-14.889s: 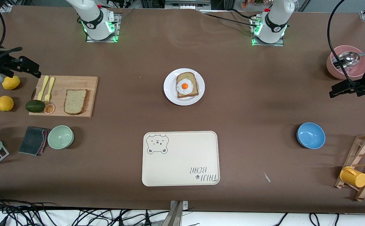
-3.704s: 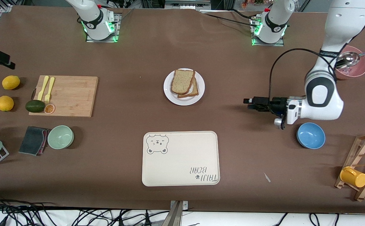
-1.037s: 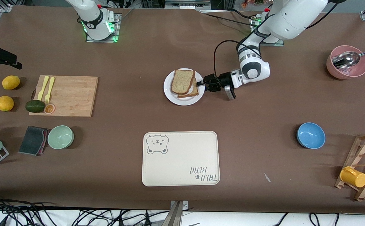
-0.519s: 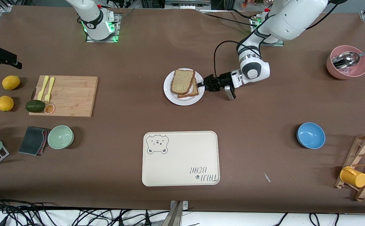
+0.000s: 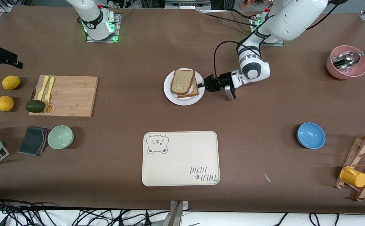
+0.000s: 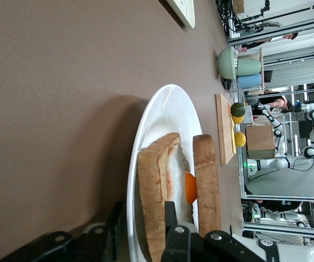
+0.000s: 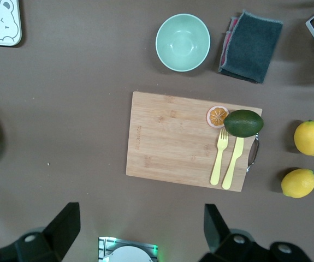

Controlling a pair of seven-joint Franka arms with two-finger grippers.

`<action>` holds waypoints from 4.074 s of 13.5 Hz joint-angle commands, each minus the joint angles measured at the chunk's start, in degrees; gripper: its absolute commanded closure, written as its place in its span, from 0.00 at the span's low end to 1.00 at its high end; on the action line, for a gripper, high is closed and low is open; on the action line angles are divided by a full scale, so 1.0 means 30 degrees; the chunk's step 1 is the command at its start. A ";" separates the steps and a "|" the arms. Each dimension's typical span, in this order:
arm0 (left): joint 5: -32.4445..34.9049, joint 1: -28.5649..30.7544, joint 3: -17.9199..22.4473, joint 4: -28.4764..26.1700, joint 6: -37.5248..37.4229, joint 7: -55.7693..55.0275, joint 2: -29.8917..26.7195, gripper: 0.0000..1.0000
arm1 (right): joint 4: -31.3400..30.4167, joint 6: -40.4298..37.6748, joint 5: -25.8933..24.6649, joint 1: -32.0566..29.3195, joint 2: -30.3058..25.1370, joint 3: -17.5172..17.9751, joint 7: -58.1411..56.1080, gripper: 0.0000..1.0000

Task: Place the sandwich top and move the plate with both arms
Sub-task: 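Close the left gripper on the plate rim, then slide the plate with the left gripper onto the bear-printed tray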

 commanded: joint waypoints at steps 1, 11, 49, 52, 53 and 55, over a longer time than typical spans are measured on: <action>-0.0718 0.0202 -0.0156 -0.0042 0.0110 0.0901 0.0121 0.69 | -0.0101 -0.0351 0.0441 -0.0126 -0.0211 -0.0092 -0.0054 0.00; -0.0718 0.0231 -0.0156 -0.0042 0.0081 0.1428 0.0267 0.82 | -0.0101 -0.0529 0.0764 -0.0097 -0.0211 -0.0063 0.0034 0.00; 0.2270 0.1080 -0.0127 0.2737 0.1927 -0.5954 -0.0787 1.00 | -0.0101 -0.0909 0.1233 -0.0096 -0.0211 -0.0063 -0.0054 0.00; 0.4340 0.1168 0.0048 0.4113 0.1927 -0.8609 -0.0612 1.00 | -0.0101 -0.0909 0.1233 -0.0096 -0.0211 -0.0063 -0.0054 0.00; 0.5075 0.1198 0.0252 0.4640 0.1956 -0.9462 -0.0467 1.00 | -0.0101 -0.0909 0.1262 -0.0096 -0.0211 -0.0063 -0.0054 0.00; 0.6162 0.1169 0.0604 0.5812 0.1956 -1.0607 0.0030 1.00 | -0.0101 -0.0909 0.1233 -0.0096 -0.0211 -0.0063 -0.0054 0.00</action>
